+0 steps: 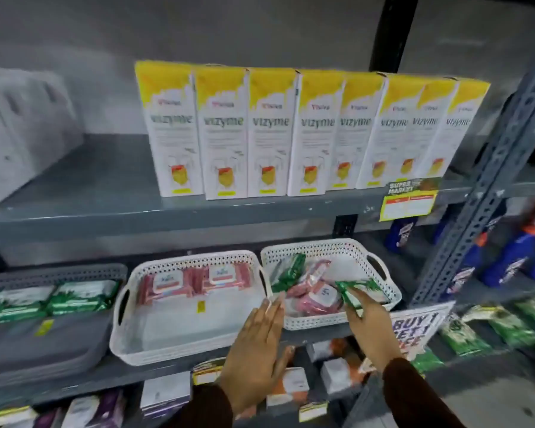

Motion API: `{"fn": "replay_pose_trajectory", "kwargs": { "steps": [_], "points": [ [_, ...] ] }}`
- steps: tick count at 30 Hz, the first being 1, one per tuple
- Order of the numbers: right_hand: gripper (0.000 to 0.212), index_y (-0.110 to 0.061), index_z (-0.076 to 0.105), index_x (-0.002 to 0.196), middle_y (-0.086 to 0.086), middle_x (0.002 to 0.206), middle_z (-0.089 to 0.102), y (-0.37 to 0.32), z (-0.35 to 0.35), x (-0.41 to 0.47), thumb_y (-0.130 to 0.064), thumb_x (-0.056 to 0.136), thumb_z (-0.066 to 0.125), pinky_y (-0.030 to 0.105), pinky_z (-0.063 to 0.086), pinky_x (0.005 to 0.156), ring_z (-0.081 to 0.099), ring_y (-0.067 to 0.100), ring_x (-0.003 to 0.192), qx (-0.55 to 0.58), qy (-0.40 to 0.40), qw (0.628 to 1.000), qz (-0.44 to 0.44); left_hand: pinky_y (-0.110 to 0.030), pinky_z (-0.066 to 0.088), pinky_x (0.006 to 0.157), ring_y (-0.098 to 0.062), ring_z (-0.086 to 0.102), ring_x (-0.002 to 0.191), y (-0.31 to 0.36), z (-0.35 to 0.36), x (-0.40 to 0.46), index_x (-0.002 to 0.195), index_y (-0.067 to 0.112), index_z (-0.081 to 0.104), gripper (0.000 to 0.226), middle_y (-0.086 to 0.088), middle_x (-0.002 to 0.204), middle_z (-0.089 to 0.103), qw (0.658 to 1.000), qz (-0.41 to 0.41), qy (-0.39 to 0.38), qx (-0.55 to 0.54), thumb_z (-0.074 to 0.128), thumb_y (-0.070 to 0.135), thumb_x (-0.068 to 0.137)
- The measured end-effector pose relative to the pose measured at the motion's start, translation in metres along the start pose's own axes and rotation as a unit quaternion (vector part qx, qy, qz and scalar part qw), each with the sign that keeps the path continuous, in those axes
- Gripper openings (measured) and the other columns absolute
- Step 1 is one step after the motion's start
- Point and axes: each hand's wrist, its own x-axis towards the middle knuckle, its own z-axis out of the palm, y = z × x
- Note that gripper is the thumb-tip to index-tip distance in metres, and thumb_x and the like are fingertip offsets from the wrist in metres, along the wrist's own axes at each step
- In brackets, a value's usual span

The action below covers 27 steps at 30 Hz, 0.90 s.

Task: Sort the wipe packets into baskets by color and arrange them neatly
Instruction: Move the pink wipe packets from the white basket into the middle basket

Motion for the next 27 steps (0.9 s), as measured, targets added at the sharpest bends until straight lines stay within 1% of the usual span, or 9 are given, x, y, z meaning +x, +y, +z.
{"fn": "replay_pose_trajectory", "kwargs": {
  "steps": [2, 4, 7, 9, 12, 15, 18, 23, 27],
  "points": [
    [0.040, -0.013, 0.059, 0.134, 0.013, 0.115, 0.073, 0.007, 0.002, 0.019, -0.010, 0.094, 0.061, 0.024, 0.043, 0.073, 0.064, 0.023, 0.080, 0.019, -0.047, 0.998, 0.039, -0.034, 0.004, 0.114, -0.017, -0.004, 0.147, 0.005, 0.012, 0.008, 0.155, 0.015, 0.007, 0.073, 0.000, 0.161, -0.003, 0.999, -0.050, -0.019, -0.001, 0.007, 0.059, 0.097],
    [0.042, -0.015, 0.059, 0.136, 0.009, 0.105, 0.074, 0.010, 0.008, 0.039, -0.011, 0.094, 0.062, 0.026, 0.050, 0.073, 0.064, 0.018, 0.076, 0.018, -0.110, 0.993, 0.041, -0.035, 0.009, 0.111, -0.022, 0.007, 0.146, 0.011, 0.026, 0.009, 0.153, 0.011, 0.016, 0.072, -0.006, 0.159, 0.013, 0.995, -0.093, -0.018, 0.032, 0.016, 0.058, 0.099],
    [0.037, -0.008, 0.064, 0.128, 0.010, 0.117, 0.073, 0.012, 0.026, 0.063, -0.018, 0.092, 0.066, 0.029, 0.051, 0.090, 0.064, 0.015, 0.088, 0.013, -0.156, 0.985, 0.067, -0.035, 0.000, 0.114, -0.019, -0.009, 0.146, 0.009, 0.043, 0.001, 0.154, 0.011, 0.004, 0.075, -0.003, 0.159, -0.004, 0.991, -0.117, -0.033, 0.050, 0.016, 0.059, 0.099],
    [0.029, -0.005, 0.070, 0.109, 0.012, 0.106, 0.074, 0.008, 0.040, 0.077, -0.029, 0.094, 0.063, 0.031, 0.051, 0.080, 0.063, 0.020, 0.083, -0.023, -0.172, 0.981, 0.090, -0.036, 0.002, 0.114, -0.021, -0.001, 0.147, 0.007, 0.047, -0.003, 0.154, 0.010, 0.012, 0.074, -0.003, 0.160, 0.003, 0.989, -0.120, -0.041, 0.073, 0.013, 0.059, 0.098],
    [0.048, -0.004, 0.068, 0.103, 0.012, 0.101, 0.071, -0.001, 0.061, 0.093, -0.047, 0.095, 0.050, 0.032, 0.044, 0.074, 0.063, 0.027, 0.089, -0.083, -0.188, 0.970, 0.127, -0.035, 0.004, 0.114, -0.023, 0.014, 0.146, 0.007, 0.046, -0.004, 0.152, 0.009, 0.024, 0.070, -0.004, 0.158, 0.016, 0.985, -0.134, -0.067, 0.085, 0.020, 0.054, 0.099],
    [0.056, -0.010, 0.068, 0.111, 0.012, 0.109, 0.066, 0.011, 0.086, 0.104, -0.056, 0.081, 0.058, 0.035, 0.034, 0.073, 0.060, 0.032, 0.104, -0.100, -0.205, 0.960, 0.165, -0.036, 0.007, 0.114, -0.023, 0.023, 0.143, 0.008, 0.046, -0.003, 0.150, 0.009, 0.030, 0.067, -0.004, 0.156, 0.023, 0.985, -0.133, -0.064, 0.087, 0.029, 0.051, 0.098],
    [0.078, -0.020, 0.063, 0.117, 0.009, 0.112, 0.068, 0.026, 0.094, 0.113, -0.078, 0.066, 0.060, 0.037, 0.030, 0.074, 0.058, 0.031, 0.106, -0.174, -0.267, 0.937, 0.143, -0.036, 0.008, 0.113, -0.021, 0.021, 0.144, 0.007, 0.046, -0.007, 0.151, 0.012, 0.026, 0.065, -0.002, 0.156, 0.022, 0.986, -0.129, -0.058, 0.090, 0.021, 0.052, 0.100],
    [0.077, -0.008, 0.055, 0.122, 0.017, 0.126, 0.050, 0.020, 0.075, 0.111, -0.043, 0.063, 0.088, 0.032, 0.047, 0.088, 0.055, 0.030, 0.110, -0.088, -0.226, 0.955, 0.171, -0.035, 0.011, 0.112, -0.019, 0.021, 0.144, 0.000, 0.042, -0.010, 0.151, 0.015, 0.025, 0.062, 0.001, 0.156, 0.022, 0.987, -0.124, -0.044, 0.095, 0.018, 0.051, 0.101],
    [0.086, -0.008, 0.055, 0.124, 0.013, 0.121, 0.057, 0.023, 0.075, 0.112, -0.046, 0.054, 0.089, 0.037, 0.050, 0.098, 0.054, 0.030, 0.115, -0.095, -0.249, 0.955, 0.130, -0.035, 0.011, 0.112, -0.018, 0.022, 0.143, -0.012, 0.037, -0.019, 0.150, 0.016, 0.027, 0.059, 0.001, 0.156, 0.026, 0.987, -0.121, -0.042, 0.095, 0.029, 0.048, 0.100]
  ]
}}
